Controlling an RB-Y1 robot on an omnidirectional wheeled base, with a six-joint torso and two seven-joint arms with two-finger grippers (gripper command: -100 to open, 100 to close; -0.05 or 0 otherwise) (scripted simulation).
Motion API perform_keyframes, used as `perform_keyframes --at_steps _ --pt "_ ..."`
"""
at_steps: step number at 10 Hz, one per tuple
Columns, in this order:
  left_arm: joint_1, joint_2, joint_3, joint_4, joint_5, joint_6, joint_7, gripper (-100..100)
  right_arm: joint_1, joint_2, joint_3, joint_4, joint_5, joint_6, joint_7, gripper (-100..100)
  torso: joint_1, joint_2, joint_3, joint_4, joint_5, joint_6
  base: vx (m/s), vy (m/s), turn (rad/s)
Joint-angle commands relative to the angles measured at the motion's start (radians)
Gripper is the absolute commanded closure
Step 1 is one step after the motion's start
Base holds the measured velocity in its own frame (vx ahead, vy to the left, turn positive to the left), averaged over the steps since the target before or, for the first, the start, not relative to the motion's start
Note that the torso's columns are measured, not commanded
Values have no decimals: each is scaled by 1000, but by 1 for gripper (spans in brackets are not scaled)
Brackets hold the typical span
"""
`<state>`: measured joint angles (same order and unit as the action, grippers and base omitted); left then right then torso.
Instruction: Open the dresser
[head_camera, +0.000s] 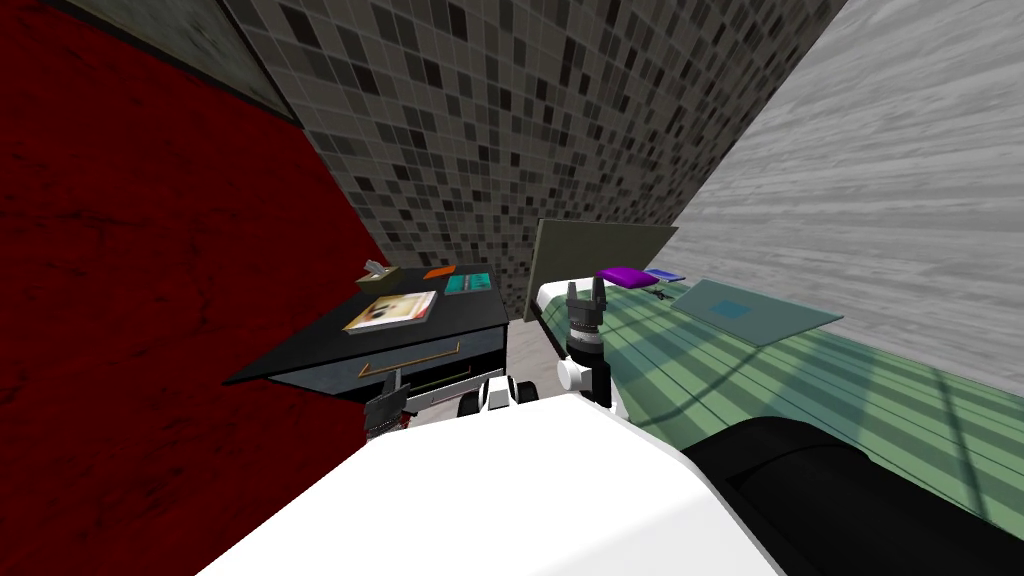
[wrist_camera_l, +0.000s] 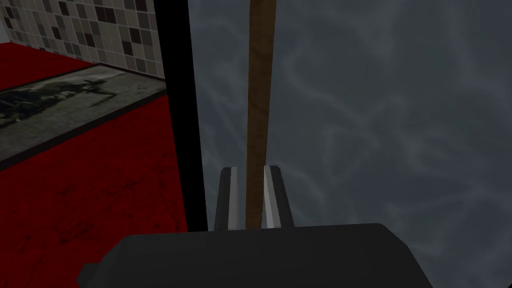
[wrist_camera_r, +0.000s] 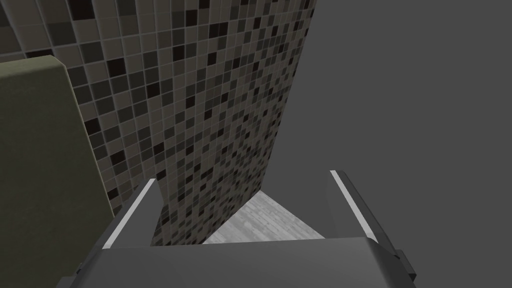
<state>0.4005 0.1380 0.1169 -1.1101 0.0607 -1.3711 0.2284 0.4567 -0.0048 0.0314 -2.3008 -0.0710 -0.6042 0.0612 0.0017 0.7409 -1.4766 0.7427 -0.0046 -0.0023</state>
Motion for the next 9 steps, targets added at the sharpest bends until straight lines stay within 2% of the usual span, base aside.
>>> perform_keyframes --at_steps 1,3,4,5,6,9 --pt "-4 -20 -13 23 -12 -47 -18 100 0 0 0 0 0 0 0 0 -3 1 2 0 0 1 26 70 35" --pt "4 -43 -30 48 -27 -83 -33 100 0 0 0 0 0 0 0 0 -3 -1 1 -4 4 2 7 63 41" --pt "-3 -35 -24 45 -22 -71 -28 100 0 0 0 0 0 0 0 0 -2 -2 1 -4 4 2 0 23 3" --pt "-3 -36 -25 47 -23 -74 -29 -100 0 0 0 0 0 0 0 0 -4 -3 1 -5 4 2 -1 5 -1" --pt "-14 -22 -18 21 -16 -35 -20 -100 0 0 0 0 0 0 0 0 -4 -3 0 -5 4 2 -5 -20 9" --pt "-33 0 -7 -23 -4 29 -5 -100 0 0 0 0 0 0 0 0 -3 -3 1 -5 4 2 -14 -37 8"
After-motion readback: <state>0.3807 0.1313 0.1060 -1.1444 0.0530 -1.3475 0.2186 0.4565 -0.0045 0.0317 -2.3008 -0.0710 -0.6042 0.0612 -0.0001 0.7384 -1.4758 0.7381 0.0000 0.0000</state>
